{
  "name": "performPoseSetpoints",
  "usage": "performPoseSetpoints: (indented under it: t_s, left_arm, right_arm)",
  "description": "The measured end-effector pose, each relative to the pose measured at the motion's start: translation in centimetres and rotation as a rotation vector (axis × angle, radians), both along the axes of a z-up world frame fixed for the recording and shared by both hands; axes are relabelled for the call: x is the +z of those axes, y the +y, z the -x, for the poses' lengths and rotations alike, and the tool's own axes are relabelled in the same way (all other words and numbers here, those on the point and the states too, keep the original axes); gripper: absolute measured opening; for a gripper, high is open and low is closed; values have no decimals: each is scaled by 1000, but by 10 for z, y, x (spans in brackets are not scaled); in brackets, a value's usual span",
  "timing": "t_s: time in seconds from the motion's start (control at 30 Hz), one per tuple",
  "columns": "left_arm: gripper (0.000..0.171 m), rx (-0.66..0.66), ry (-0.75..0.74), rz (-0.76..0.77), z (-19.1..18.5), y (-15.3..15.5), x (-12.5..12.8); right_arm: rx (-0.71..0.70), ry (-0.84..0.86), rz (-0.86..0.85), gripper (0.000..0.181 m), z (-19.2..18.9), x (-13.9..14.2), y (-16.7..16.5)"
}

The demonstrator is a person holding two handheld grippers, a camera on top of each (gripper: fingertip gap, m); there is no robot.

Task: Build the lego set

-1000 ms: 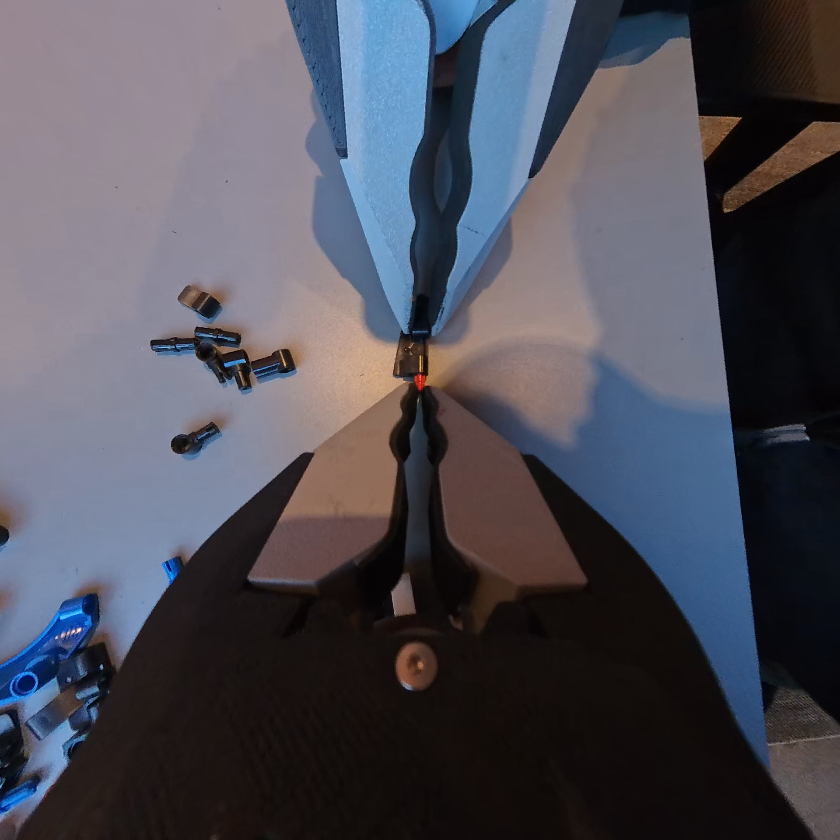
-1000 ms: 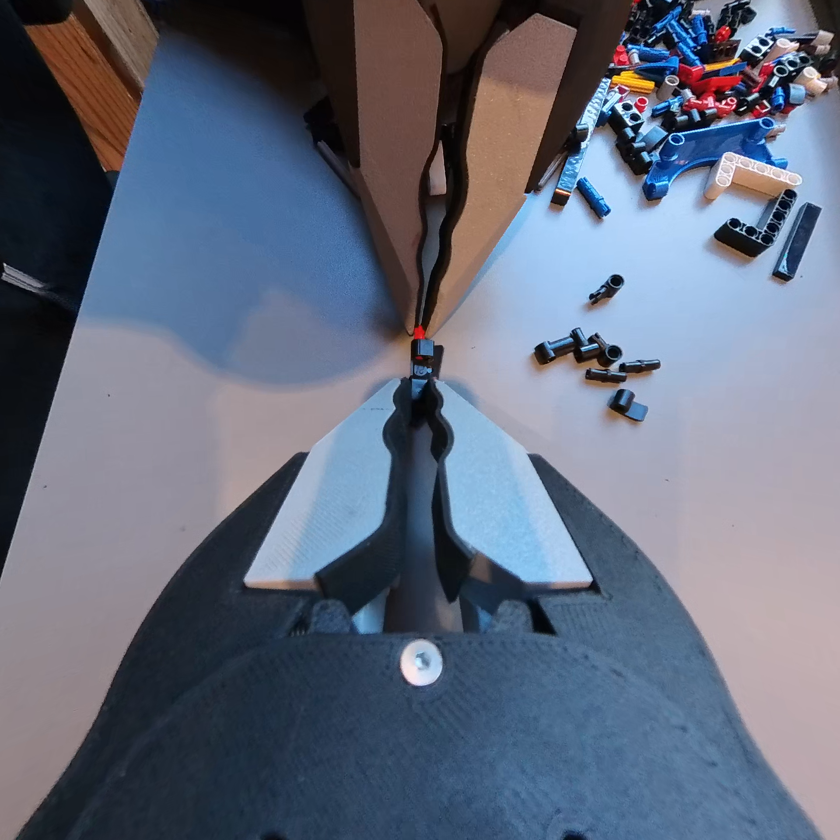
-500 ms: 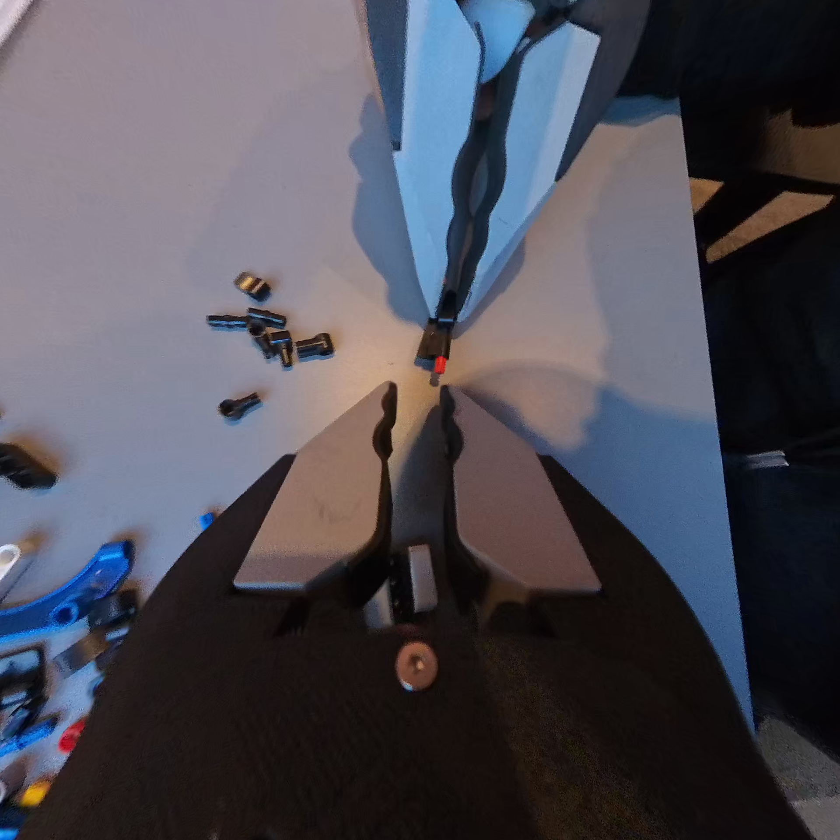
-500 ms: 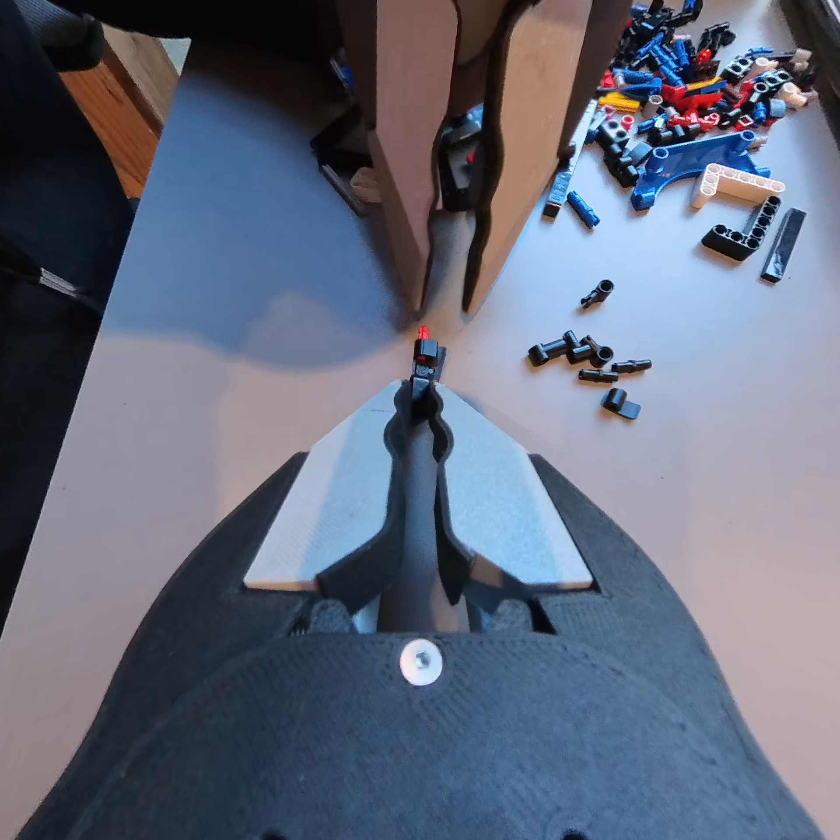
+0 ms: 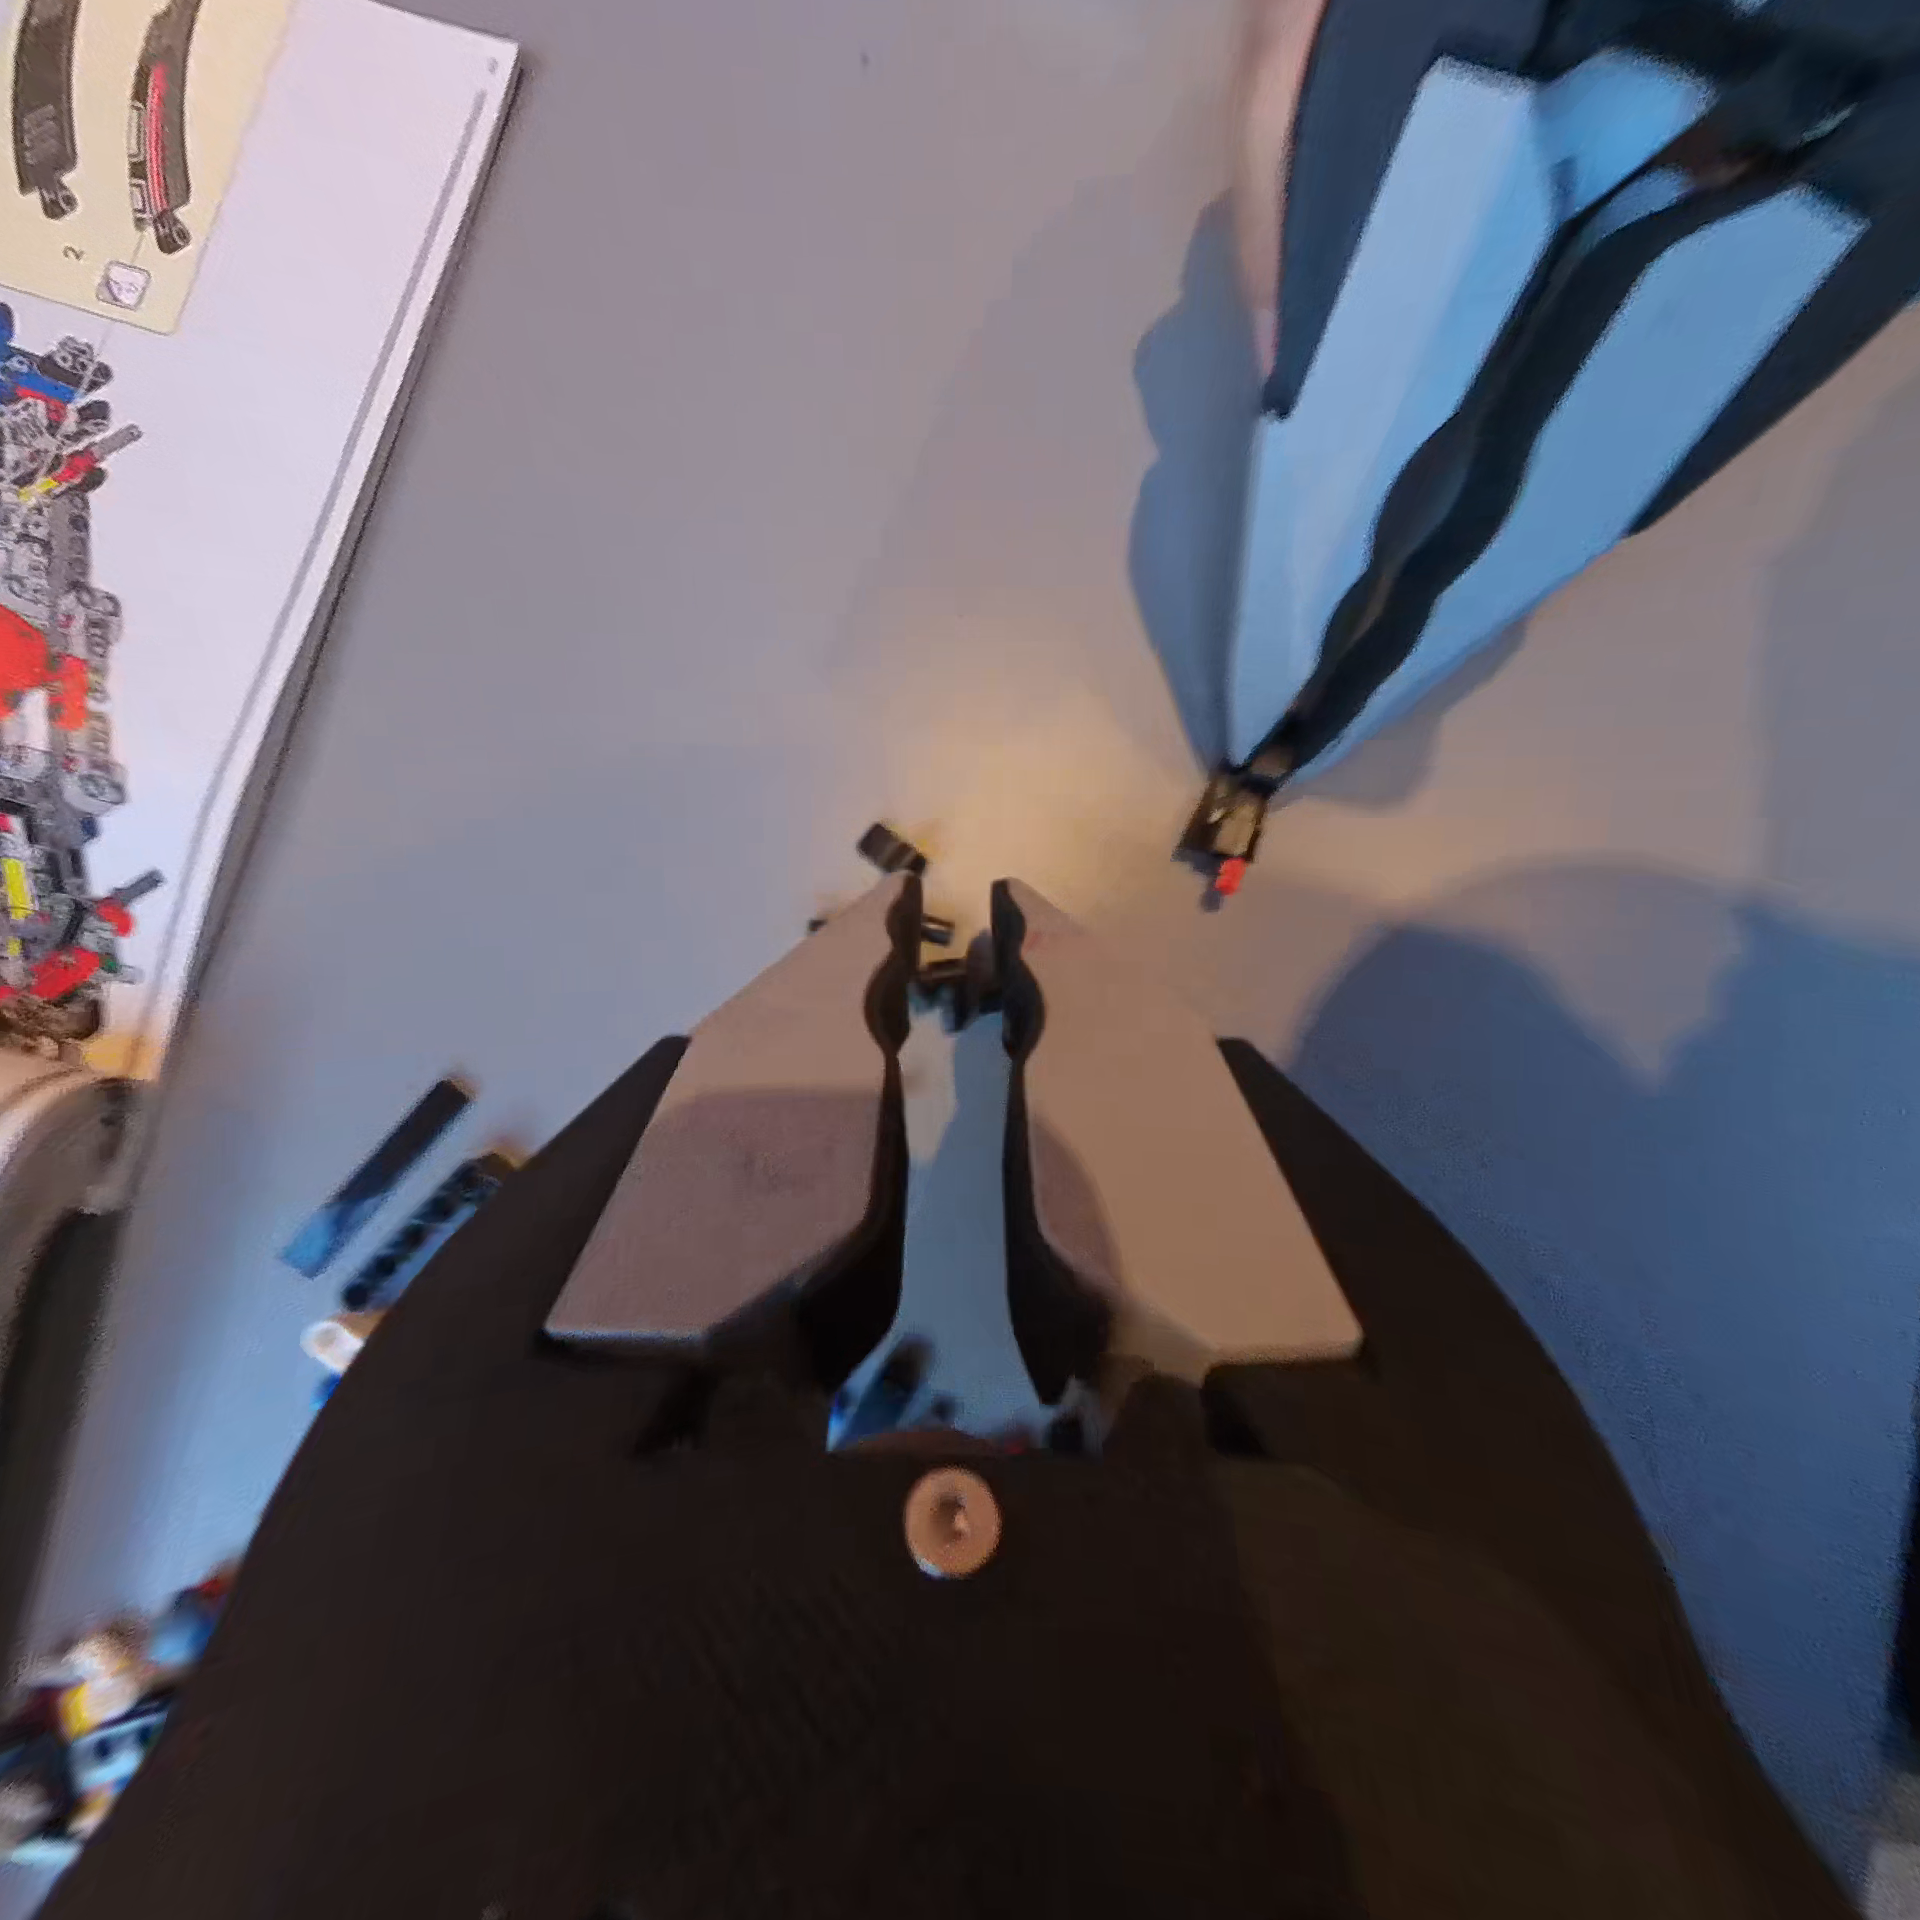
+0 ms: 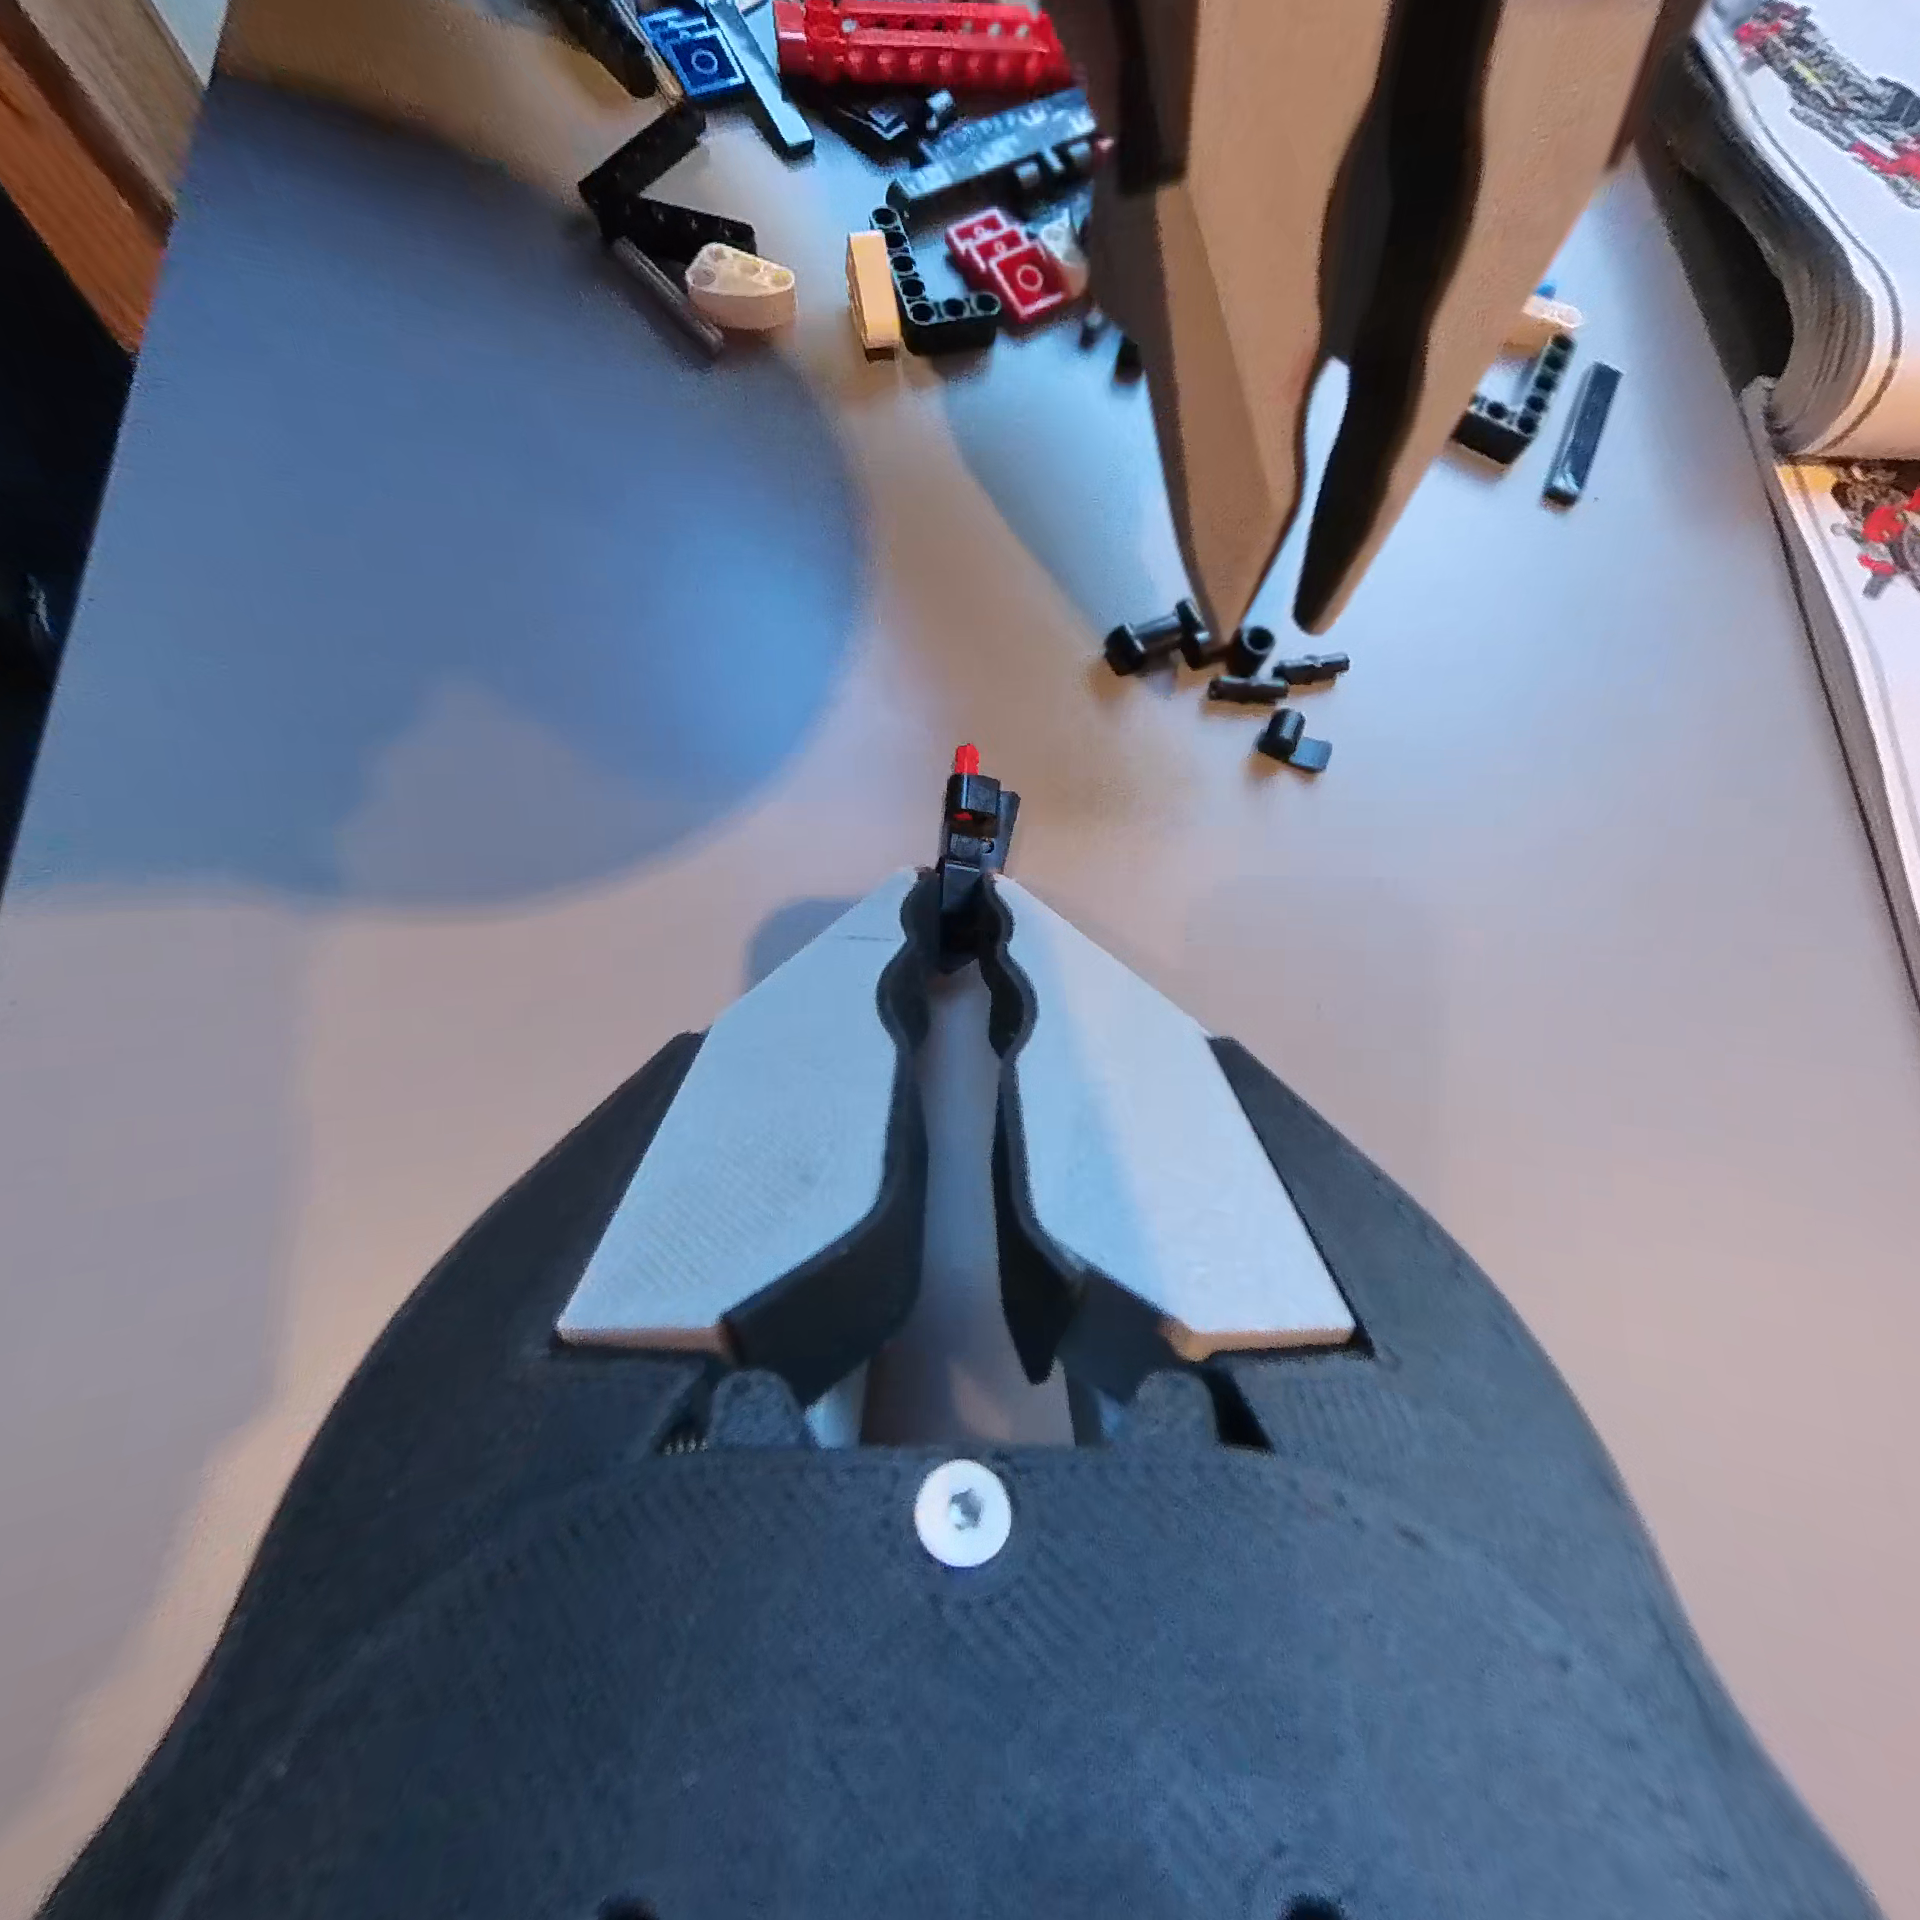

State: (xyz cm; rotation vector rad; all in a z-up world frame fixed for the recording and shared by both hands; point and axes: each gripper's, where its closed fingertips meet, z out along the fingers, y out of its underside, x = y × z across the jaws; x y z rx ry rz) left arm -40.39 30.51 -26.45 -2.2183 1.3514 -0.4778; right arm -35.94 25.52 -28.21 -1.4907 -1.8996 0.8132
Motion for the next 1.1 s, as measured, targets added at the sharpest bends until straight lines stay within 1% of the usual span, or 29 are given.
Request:
performPoseSetpoints:
  t_s: [0.07,0.1,0.27,0.37,0.47,0.57,0.7,0.83,1.0,1.1]
  left_arm:
    - [8,-12,80,-21,6,10,-3]
    - [9,-16,95,-25,9,14,-1]
    - [13,8,98,-6,16,25,14]
    - [12,32,111,-20,19,28,19]
    - [10,26,75,-1,12,26,20]
    - [10,-24,77,25,2,21,13]
    - [9,-123,147,35,-5,12,-5]
    - [9,-214,200,36,-7,5,-16]
    - [4,-220,272,-1,-2,14,-26]
    - [4,-228,234,-12,-6,13,-26]
  right_arm:
    - [-9,10,3,4,-4,1,2]
    - [-15,19,7,3,-6,3,3]
    - [-41,44,-1,3,-12,8,8]
    - [-52,46,-3,3,-13,8,10]
    - [-58,42,-16,3,-14,8,12]
    - [-56,43,-15,3,-13,7,11]
    - [-48,33,-18,3,-13,5,9]
    - [-47,31,-18,4,-12,4,8]
    - [-46,34,-13,3,-12,5,8]
    - [-46,34,-12,3,-13,5,8]
